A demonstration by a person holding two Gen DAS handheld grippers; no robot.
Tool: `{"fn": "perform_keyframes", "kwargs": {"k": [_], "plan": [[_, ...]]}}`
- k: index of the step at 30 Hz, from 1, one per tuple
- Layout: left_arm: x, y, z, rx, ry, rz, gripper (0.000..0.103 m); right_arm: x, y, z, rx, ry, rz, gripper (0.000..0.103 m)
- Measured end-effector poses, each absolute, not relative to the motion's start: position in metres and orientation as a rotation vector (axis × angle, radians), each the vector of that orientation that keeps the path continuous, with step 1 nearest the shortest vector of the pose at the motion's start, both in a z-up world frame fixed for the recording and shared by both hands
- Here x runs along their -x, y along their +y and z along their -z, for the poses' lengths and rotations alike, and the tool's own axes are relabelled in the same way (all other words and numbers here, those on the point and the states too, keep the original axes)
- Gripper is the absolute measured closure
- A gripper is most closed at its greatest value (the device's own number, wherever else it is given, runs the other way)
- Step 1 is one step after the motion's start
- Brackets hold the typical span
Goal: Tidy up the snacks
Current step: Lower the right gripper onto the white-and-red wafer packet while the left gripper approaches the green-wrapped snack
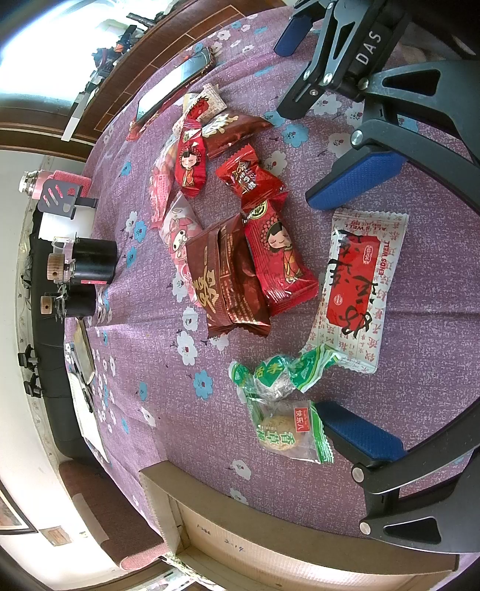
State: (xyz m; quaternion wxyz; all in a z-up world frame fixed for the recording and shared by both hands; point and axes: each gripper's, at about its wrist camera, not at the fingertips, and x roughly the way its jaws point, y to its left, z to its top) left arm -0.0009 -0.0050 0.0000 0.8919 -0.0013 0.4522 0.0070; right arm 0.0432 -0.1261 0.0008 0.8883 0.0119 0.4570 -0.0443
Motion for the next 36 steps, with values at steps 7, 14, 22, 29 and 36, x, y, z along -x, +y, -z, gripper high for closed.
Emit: {"fn": "perform_keyframes", "kwargs": {"k": [7, 14, 22, 29, 36], "plan": [[0.005, 0.0, 0.0, -0.034, 0.998, 0.071, 0.0, -0.04, -0.127, -0.001, -0.036, 1.024, 0.106, 0.0], [0.016, -0.003, -0.001, -0.06, 1.002, 0.11, 0.0, -0.032, -0.124, -0.002, -0.031, 1.019, 0.108, 0.0], [0.027, 0.001, -0.006, -0.04, 1.023, 0.117, 0.0, -0.035, -0.124, -0.003, -0.032, 1.016, 0.129, 0.0], [0.096, 0.034, -0.092, 0.007, 0.714, 0.176, 0.0, -0.002, -0.13, -0.028, -0.086, 0.907, 0.117, 0.003], [0.156, 0.102, -0.22, 0.085, 0.373, 0.099, 0.0, 0.056, -0.119, -0.124, 0.009, 0.57, 0.121, 0.003]]}}
